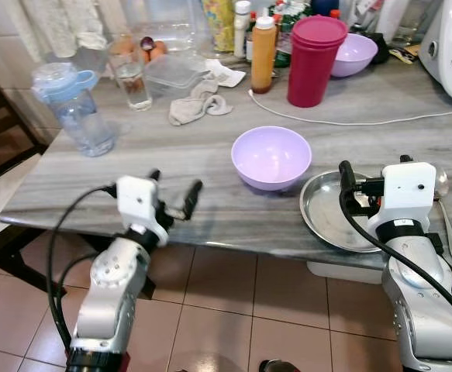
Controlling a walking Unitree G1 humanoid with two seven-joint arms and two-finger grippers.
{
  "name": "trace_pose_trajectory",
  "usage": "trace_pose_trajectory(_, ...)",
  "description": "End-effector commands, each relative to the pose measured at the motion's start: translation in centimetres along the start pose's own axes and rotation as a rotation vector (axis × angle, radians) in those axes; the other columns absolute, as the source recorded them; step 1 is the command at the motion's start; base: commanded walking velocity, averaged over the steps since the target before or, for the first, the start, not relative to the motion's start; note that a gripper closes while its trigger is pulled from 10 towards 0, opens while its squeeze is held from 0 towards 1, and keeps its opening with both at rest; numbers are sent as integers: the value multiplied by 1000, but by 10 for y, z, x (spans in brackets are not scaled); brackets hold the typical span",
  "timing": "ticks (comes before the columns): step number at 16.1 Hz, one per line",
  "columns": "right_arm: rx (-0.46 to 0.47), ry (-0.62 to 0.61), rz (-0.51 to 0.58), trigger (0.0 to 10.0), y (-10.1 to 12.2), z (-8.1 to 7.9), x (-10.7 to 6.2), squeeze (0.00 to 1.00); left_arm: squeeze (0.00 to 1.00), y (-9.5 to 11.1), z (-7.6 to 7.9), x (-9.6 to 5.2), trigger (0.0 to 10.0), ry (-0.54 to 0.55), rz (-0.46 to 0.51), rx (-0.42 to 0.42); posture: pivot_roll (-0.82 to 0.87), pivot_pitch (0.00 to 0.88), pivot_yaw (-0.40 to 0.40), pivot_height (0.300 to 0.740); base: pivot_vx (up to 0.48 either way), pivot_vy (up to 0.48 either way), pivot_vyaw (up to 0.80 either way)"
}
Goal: Setting the table
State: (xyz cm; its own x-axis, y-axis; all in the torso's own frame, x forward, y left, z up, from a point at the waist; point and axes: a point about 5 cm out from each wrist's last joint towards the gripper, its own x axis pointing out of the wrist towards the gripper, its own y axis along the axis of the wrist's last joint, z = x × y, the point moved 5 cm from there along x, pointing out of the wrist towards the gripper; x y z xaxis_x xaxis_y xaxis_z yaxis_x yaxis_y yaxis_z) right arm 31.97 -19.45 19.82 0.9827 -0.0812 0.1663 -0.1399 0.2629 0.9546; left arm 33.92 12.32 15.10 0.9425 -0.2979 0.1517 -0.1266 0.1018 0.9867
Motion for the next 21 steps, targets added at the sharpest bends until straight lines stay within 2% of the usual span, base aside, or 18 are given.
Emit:
trace_pose_trajectory(1, 10, 7, 17, 10000, 3, -5, 1, 0, 0, -12, -12, -4, 10000, 56, -52, 12, -241, 92, 84, 740, 0, 0, -769)
trace_pose_trajectory(5, 33, 2, 14, 10000, -1, -8, 0, 0, 0, -9, -14, 2, 10000, 73, -52, 29, -243, 83, 89, 740, 0, 0, -769)
trace_pose_trajectory(11, 58, -18, 19, 10000, -2, -4, 3, 0, 0, -9, -11, 6, 10000, 68, -54, 45, -248, 84, 93, 740, 0, 0, -679)
trace_pose_trajectory(21, 68, -38, 21, 10000, -2, 2, 5, 0, 0, -8, -8, 10, 10000, 66, -52, 48, -261, 92, 91, 740, -131, 0, 0)
